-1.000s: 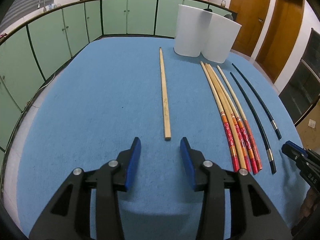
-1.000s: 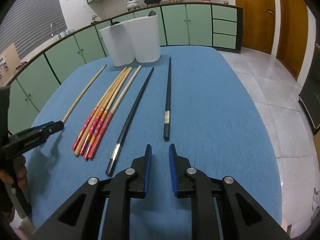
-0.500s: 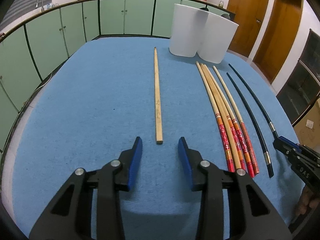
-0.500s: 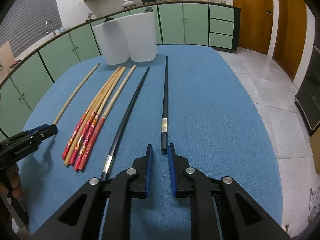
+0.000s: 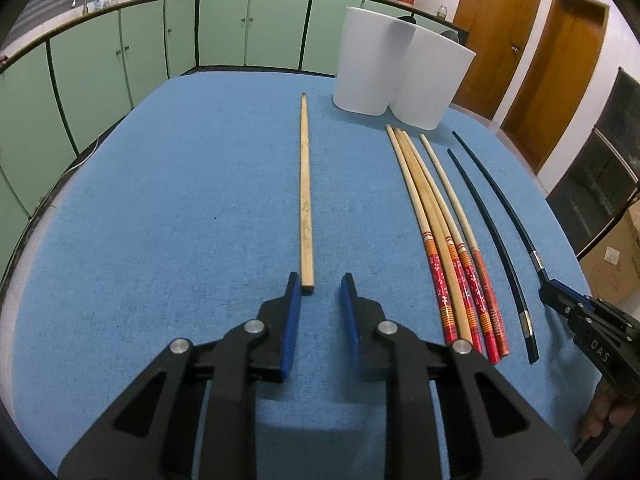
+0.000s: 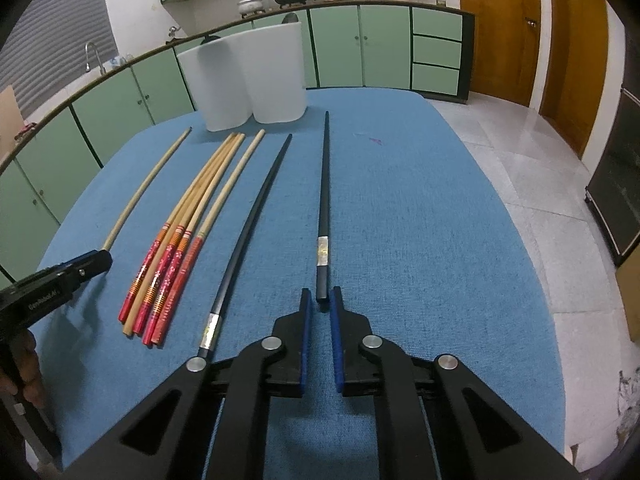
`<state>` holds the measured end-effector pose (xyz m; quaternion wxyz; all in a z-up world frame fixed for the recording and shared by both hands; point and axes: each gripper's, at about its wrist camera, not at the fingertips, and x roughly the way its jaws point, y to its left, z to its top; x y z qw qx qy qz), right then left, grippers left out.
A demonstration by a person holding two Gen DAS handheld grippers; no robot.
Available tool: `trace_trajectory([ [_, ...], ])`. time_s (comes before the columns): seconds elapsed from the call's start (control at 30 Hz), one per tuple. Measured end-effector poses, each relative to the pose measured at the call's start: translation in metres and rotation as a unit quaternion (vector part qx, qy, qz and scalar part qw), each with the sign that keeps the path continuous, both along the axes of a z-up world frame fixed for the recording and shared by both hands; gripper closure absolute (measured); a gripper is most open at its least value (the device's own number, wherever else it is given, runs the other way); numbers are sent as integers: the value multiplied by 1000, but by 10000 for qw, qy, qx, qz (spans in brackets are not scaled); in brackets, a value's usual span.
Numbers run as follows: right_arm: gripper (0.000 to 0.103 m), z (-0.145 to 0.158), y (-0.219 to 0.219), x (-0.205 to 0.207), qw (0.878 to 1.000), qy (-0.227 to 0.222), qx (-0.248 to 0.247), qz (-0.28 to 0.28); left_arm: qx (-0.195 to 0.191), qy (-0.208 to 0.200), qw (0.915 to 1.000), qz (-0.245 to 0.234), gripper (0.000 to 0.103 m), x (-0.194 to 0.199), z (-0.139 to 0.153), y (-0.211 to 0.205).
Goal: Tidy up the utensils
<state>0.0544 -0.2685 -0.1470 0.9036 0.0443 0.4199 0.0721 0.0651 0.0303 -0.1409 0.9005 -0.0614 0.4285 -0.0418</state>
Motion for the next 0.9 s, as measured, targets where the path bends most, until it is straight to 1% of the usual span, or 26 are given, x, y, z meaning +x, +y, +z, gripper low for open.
trace_trajectory([
  [0.1,94,-1,-2,0,10000,1,57,0,-43,-4,10000,27,83,-1,0,2],
  [0.43,94,-1,-2,2,9999,20,121,-17,114,5,9999,13,84,4,0,-4],
  [0.53,94,-1,0,3,10000,24,85,-15,215,23,9998,11,90,5,-1,-7],
  [0.57,94,0,1,3,10000,21,48,-15,263,32,9996,24,94,5,-1,-7],
  [0.6,94,0,2,3,10000,16,6,-16,338,41,9994,31,96,5,-1,-9],
  [0.67,96,0,3,3,10000,10,-39,-12,515,43,9987,41,96,5,-1,-14],
  [0.73,96,0,3,3,10000,5,-27,-14,597,41,9982,75,97,5,-1,-16],
  [0.83,97,2,2,1,10000,-36,22,-38,507,90,9986,137,97,4,3,-12],
  [0.9,97,6,0,-2,9999,-116,16,-64,511,73,9986,116,97,0,11,-9],
])
